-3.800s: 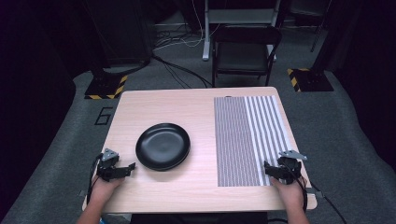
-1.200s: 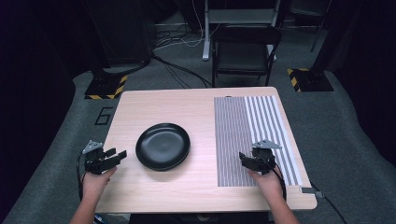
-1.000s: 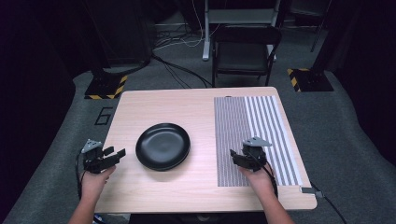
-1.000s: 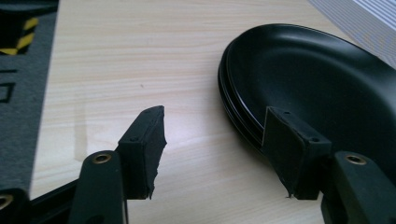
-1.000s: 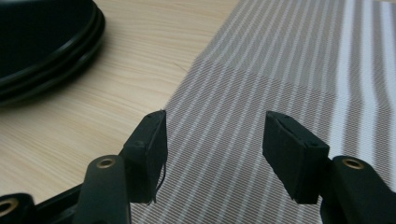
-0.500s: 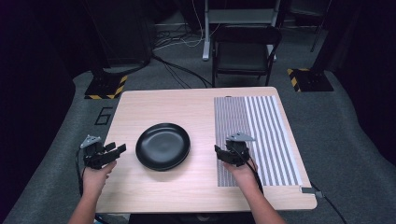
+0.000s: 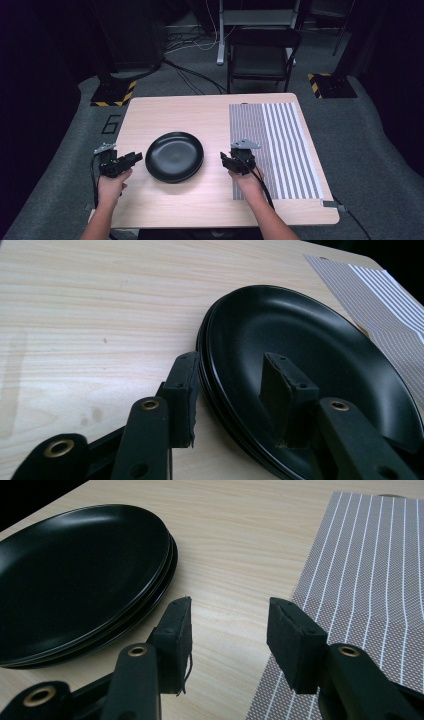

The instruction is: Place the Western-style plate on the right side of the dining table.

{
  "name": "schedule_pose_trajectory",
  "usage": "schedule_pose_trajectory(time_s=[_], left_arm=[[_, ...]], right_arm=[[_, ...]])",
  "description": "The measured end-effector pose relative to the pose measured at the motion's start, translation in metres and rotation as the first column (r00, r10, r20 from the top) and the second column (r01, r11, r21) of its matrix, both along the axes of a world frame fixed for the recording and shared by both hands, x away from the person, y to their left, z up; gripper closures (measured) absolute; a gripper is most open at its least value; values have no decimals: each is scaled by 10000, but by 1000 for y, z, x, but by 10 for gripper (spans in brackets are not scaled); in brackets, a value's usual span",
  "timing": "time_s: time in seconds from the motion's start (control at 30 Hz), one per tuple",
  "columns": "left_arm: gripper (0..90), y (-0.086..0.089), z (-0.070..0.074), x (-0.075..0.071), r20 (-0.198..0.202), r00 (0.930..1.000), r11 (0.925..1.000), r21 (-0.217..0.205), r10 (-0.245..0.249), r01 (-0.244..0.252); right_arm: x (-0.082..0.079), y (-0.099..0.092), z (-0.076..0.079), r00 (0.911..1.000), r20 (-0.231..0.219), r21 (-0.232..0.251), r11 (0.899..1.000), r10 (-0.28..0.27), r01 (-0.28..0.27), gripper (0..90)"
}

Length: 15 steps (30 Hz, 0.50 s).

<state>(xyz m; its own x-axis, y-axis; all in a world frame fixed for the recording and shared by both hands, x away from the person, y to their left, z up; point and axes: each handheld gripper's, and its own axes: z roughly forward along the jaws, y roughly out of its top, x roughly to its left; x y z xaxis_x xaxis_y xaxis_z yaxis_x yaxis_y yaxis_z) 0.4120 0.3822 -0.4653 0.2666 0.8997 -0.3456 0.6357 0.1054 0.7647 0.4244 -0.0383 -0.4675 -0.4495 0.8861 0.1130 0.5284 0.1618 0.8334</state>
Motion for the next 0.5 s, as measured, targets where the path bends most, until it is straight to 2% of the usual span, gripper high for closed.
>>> schedule_pose_trajectory(time_s=[0.17,0.2,0.23,0.3,0.4,0.5], left_arm=[[632,-4,-4,3,-59,10000,10000,-11,46,-46],[632,-5,-5,5,-172,9998,9999,-72,105,-106],[641,-6,-6,7,-246,9996,9999,-46,129,-130],[656,-6,-6,8,-266,9996,9999,-30,134,-135],[671,-7,-7,12,-590,9979,9994,-217,258,-271],[683,-8,-8,15,-681,9973,9996,-91,260,-267]], right_arm=[[3,5,-4,10000,-8,-46,10000,52,-52,545],[3,6,-4,10000,-35,-8,10000,68,-68,554],[5,8,-6,9996,-261,190,9998,43,-38,565],[7,9,-7,9991,-413,325,9995,66,-53,571],[9,11,-8,9987,-499,389,9992,81,-62,577],[11,14,-8,9979,-655,432,9991,26,2,605]])
